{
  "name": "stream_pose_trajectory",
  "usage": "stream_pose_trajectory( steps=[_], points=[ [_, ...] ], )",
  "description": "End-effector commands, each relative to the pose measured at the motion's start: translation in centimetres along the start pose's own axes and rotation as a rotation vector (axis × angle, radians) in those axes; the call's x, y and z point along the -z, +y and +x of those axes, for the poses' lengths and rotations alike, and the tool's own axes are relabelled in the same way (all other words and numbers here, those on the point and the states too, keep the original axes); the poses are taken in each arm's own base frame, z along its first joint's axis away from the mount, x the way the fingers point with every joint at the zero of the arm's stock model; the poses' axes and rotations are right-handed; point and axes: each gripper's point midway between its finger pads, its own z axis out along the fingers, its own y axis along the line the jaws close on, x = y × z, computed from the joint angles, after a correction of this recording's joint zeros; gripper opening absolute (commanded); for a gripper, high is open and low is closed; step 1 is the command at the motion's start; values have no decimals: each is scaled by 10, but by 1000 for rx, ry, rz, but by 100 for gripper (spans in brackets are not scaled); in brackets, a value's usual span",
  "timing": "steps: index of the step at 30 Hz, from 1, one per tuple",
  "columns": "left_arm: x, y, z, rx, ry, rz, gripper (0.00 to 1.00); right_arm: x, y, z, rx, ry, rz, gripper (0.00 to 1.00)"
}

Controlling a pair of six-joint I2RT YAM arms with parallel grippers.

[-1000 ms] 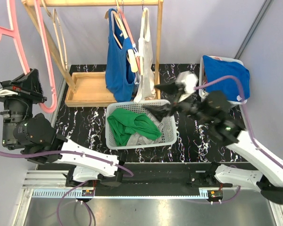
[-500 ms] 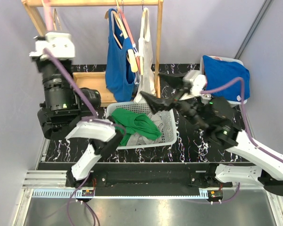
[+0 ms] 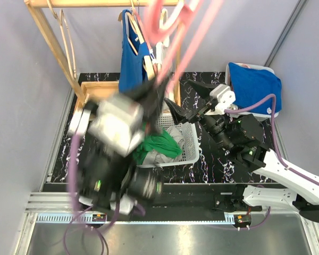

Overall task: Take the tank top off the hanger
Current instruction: Place the hanger at the clothesline.

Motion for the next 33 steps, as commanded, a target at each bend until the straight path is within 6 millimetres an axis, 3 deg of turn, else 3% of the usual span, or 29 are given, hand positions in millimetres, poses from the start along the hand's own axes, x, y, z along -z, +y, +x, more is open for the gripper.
stream_pose_trajectory(
  steps=[1, 4, 6, 7, 8, 10, 12, 13, 15, 16, 17, 18, 19, 20, 21, 22, 24, 26, 27, 28, 29, 30, 31, 32, 33],
  points=[
    [25, 31, -69, 359, -197, -10, 0, 14, -24, -37, 12, -88, 80, 100],
    [10, 13, -51, 290, -175, -6, 0, 10, -24, -38, 22, -74, 78, 100],
    [-11, 30, -26, 245, -151, -92, 0, 11, -24, -44, 22, -75, 73, 100],
    [-19, 24, -13, 287, -141, -115, 0, 13, -27, -44, 23, -68, 84, 100],
    [-27, 46, 0, 286, -139, -195, 0, 20, -33, -50, 15, -78, 104, 100],
    [-38, 19, 29, 305, -97, -179, 0, 29, -39, -50, 13, -81, 121, 100],
    [-33, -3, 42, 356, -55, -122, 0, 32, -42, -42, 19, -61, 135, 100],
    [-25, -29, 44, 385, -37, -69, 0, 33, -41, -37, 27, -45, 135, 100],
    [-8, -38, 32, 454, -41, -20, 0, 33, -45, -30, 43, -21, 155, 100],
    [9, -52, 13, 502, -54, 54, 0, 33, -44, -28, 46, -16, 154, 100],
    [17, -51, 0, 543, -70, 73, 0, 32, -44, -27, 49, -13, 153, 100],
    [24, -41, -13, 533, -85, 84, 0, 31, -43, -26, 51, -7, 148, 100],
    [39, -43, -28, 574, -85, 126, 0, 30, -42, -26, 50, -4, 146, 100],
    [44, -30, -38, 616, -98, 111, 0, 28, -41, -26, 52, -3, 146, 100],
    [49, -16, -45, 574, -102, 112, 0, 28, -41, -27, 50, -4, 141, 100],
    [62, -16, -52, 595, -77, 150, 0, 27, -40, -27, 49, -5, 138, 100],
    [73, 3, -49, 543, -54, 130, 0, 26, -40, -29, 48, -8, 139, 100],
    [84, 51, -21, 681, 48, 58, 0, 24, -39, -28, 48, -2, 139, 100],
    [88, 69, -4, 640, 90, 49, 0, 23, -39, -26, 51, 7, 140, 100],
    [95, 99, 29, 790, 184, 6, 0, 22, -39, -26, 49, 7, 143, 100],
    [100, 114, 52, 745, 252, 4, 0, 22, -39, -24, 52, 11, 144, 100],
    [100, 140, 79, 806, 341, -9, 0, 21, -38, -24, 52, 13, 142, 100],
    [114, 144, 112, 943, 487, -9, 0, 20, -38, -22, 53, 19, 140, 100],
    [123, 152, 130, 862, 535, 28, 0, 21, -39, -23, 61, 24, 143, 100],
    [133, 145, 137, 853, 583, 82, 0, 19, -38, -20, 65, 32, 145, 100]
  ],
)
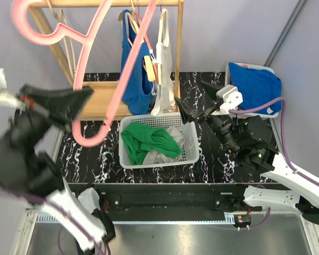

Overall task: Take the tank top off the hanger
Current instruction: Place the hanger at the clothesline.

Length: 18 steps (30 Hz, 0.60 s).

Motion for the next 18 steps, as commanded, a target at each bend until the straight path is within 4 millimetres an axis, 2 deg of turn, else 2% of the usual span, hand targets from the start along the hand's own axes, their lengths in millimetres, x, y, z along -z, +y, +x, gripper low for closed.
stream_pose_trajectory(
  steps=[1, 3, 5, 6, 7, 8, 9, 10, 12, 13, 14, 15, 16, 18],
  points=[
    [28, 114, 65, 236, 379, -95, 0, -1, -11, -18, 5, -26, 47, 100],
    [36, 79, 82, 152, 415, -32, 0, -1, -12, -15, 6, -24, 54, 100],
    [39, 47, 87, 136, 421, 3, 0, -2, -10, -10, -5, -22, 50, 100],
    [37, 37, 82, 145, 392, 13, 0, -3, -3, -8, -13, -22, 23, 100],
    [33, 29, 73, 83, 363, 41, 0, -4, 3, -3, -34, -17, 4, 100],
    [30, 30, 69, 230, 332, 29, 0, -6, 6, -2, -46, -22, -6, 100],
    [24, 27, 56, 241, 253, 61, 0, -8, 12, 1, -54, -22, -23, 100],
    [21, 18, 47, 160, 203, 119, 0, -8, 14, 7, -58, -17, -23, 100],
    [12, 48, 38, 191, 137, 62, 0, -9, 15, 3, -66, -34, -13, 100],
    [10, 63, 41, 239, 143, 17, 0, -9, 14, 1, -55, -39, -11, 100],
    [9, 85, 45, 182, 159, -21, 0, -8, 14, 1, -48, -37, -12, 100],
    [12, 105, 56, 280, 174, -121, 0, -6, 11, -2, -45, -41, -6, 100],
    [17, 121, 64, 143, 192, -163, 0, -5, 8, -4, -27, -42, -4, 100],
    [29, 148, 78, 153, 217, -325, 0, 0, 2, -8, -13, -50, 11, 100]
  ],
)
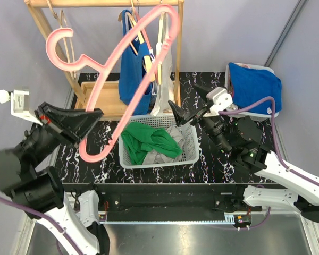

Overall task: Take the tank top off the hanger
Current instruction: Place the hanger at the clothesline.

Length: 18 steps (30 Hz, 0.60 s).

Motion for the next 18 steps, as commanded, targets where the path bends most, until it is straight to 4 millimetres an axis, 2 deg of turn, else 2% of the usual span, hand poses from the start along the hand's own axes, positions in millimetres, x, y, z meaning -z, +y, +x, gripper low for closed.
stream_pose_trajectory(
  steps=[1, 3, 5, 6, 10, 11, 14, 18],
  points=[
    [8, 118, 11, 16, 14, -384, 0, 9, -15, -27, 12, -77, 38, 100],
    [20, 141, 20, 11, 41, -510, 0, 13, -18, -28, 22, -75, 44, 100],
    [24, 151, 25, -29, 87, -539, 0, 16, -21, -30, 33, -80, 50, 100],
    [29, 155, 29, -19, 101, -577, 0, 18, -22, -27, 34, -73, 54, 100],
    [38, 161, 25, -95, 109, -643, 0, 23, -28, -24, 48, -72, 74, 100],
    [39, 160, 22, -114, 106, -654, 0, 24, -29, -25, 46, -76, 75, 100],
    [45, 175, 12, -140, 122, -731, 0, 25, -28, -23, 46, -72, 74, 100],
    [60, 204, -13, -235, 122, -881, 0, 25, -30, -25, 45, -73, 79, 100]
  ],
)
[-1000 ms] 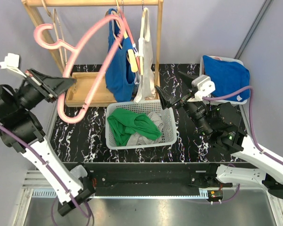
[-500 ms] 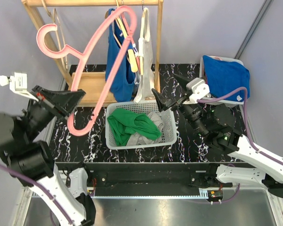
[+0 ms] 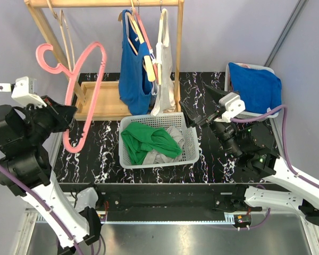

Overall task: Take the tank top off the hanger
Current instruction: Place the hanger at the clothesline.

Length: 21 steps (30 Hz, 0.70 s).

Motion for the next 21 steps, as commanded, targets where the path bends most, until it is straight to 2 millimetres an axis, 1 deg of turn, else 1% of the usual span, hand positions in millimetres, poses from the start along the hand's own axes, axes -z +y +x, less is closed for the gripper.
stream_pose_trajectory(
  steps=[1, 3, 5, 6, 7, 8, 9, 12, 13, 15, 16, 17, 19, 20, 21],
  points=[
    [-7, 43, -30, -157, -51, -190, 0, 1, -7, -13, -12, -37, 29, 100],
    [-13, 54, -36, -163, -48, -219, 0, -1, -6, -13, -11, -35, 28, 100],
    [-21, 57, -35, -155, -41, -209, 0, -2, -5, -12, -11, -35, 29, 100],
    [-27, 63, -25, -128, -16, -203, 0, -2, -5, -13, -11, -38, 29, 100],
    [-31, 63, -21, -122, -12, -194, 0, -2, -5, -13, -11, -38, 29, 100],
    [-35, 64, -23, -129, -32, -183, 0, -3, -5, -11, -8, -35, 30, 100],
    [-39, 66, -14, -109, -18, -176, 0, -3, -5, -12, -7, -36, 30, 100],
    [-51, 64, -11, -86, -19, -147, 0, -4, -4, -9, -1, -31, 30, 100],
    [-55, 59, -9, -84, -7, -123, 0, -4, -3, -9, -1, -31, 29, 100],
    [-65, 59, -12, -76, -10, -121, 0, -4, -4, -9, -1, -32, 29, 100],
    [-70, 50, -12, -89, -6, -92, 0, -4, -4, -10, -2, -33, 31, 100],
    [-74, 49, -17, -97, -21, -98, 0, -3, -4, -9, -3, -32, 31, 100],
    [-84, 46, -17, -102, -5, -80, 0, -3, -4, -8, -3, -31, 32, 100],
    [-86, 50, -21, -113, -12, -104, 0, -3, -3, -7, -2, -29, 30, 100],
    [-93, 54, -21, -142, 0, -120, 0, -3, -4, -6, -2, -25, 32, 100]
  ],
)
